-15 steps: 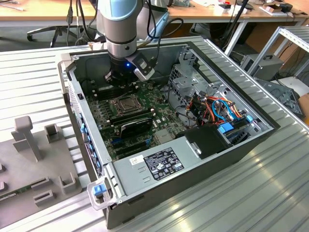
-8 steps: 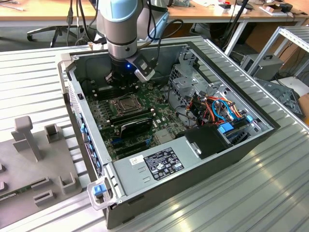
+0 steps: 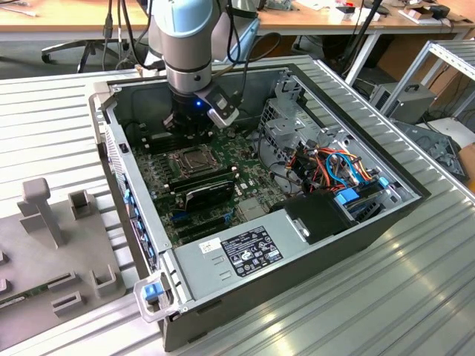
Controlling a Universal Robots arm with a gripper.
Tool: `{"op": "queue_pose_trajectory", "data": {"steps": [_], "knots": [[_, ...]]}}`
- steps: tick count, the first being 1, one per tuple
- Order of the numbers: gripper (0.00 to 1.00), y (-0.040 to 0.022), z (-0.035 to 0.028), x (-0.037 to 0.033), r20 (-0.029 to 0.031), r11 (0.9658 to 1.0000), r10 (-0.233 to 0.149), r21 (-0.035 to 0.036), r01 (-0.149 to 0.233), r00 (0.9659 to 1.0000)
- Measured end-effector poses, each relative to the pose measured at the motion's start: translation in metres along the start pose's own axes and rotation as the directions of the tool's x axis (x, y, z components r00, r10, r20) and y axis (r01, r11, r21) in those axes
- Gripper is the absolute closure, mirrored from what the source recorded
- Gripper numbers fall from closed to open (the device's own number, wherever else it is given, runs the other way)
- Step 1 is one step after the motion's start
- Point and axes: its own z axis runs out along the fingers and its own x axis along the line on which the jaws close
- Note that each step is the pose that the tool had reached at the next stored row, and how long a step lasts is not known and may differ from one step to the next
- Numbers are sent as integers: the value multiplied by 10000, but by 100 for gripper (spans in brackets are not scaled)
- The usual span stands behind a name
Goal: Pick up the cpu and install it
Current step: 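Install the first cpu locking lever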
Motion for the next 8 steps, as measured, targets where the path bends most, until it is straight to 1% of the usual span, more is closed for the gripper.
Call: {"op": "queue_pose_trajectory", "data": {"steps": [8], "knots": [[89,-4,35,-2,-2,10000,-2,14,2,10000]]}}
